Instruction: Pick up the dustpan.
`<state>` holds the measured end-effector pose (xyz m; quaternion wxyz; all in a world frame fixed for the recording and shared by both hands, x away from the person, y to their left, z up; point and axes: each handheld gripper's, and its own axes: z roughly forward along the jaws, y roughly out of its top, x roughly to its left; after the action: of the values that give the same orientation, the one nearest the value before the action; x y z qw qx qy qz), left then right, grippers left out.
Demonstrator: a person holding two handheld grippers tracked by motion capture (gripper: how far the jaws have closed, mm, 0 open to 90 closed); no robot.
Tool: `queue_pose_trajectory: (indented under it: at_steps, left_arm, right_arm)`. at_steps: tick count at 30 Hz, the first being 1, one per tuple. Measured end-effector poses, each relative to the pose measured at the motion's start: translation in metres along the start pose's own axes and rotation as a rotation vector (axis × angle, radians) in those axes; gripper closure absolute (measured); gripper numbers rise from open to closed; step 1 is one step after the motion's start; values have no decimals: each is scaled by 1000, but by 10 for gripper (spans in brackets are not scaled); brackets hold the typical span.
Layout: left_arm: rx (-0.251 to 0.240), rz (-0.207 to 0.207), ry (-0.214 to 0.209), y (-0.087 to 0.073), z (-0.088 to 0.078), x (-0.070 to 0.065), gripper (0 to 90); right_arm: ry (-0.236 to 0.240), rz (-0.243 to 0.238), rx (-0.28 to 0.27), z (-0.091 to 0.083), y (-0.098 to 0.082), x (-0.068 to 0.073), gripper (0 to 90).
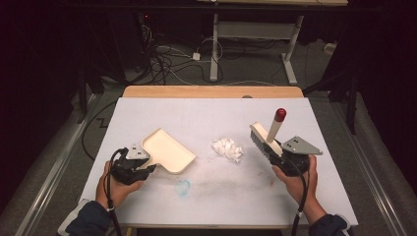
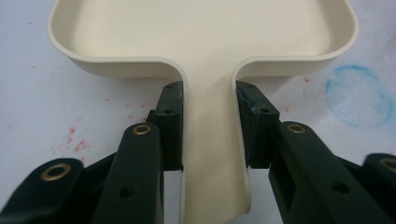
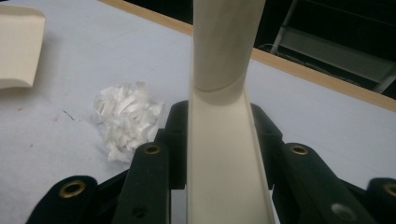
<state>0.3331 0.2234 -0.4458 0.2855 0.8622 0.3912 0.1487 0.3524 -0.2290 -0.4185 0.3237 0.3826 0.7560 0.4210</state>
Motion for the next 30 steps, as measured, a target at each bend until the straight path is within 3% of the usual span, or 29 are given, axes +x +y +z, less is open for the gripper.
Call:
queue_pose_trajectory:
  at_steps: [12,22,30]
  left_arm:
    - [33,66,-76,5,8,-11,642]
    - [50,117,-112,12,13,-20,641]
    - [64,147,-145,22,21,-24,641]
  right_arm:
    - [-24,37,34,49,9,5,678]
    - [-28,54,66,70,10,10,678]
    - [-15,59,77,76,12,13,678]
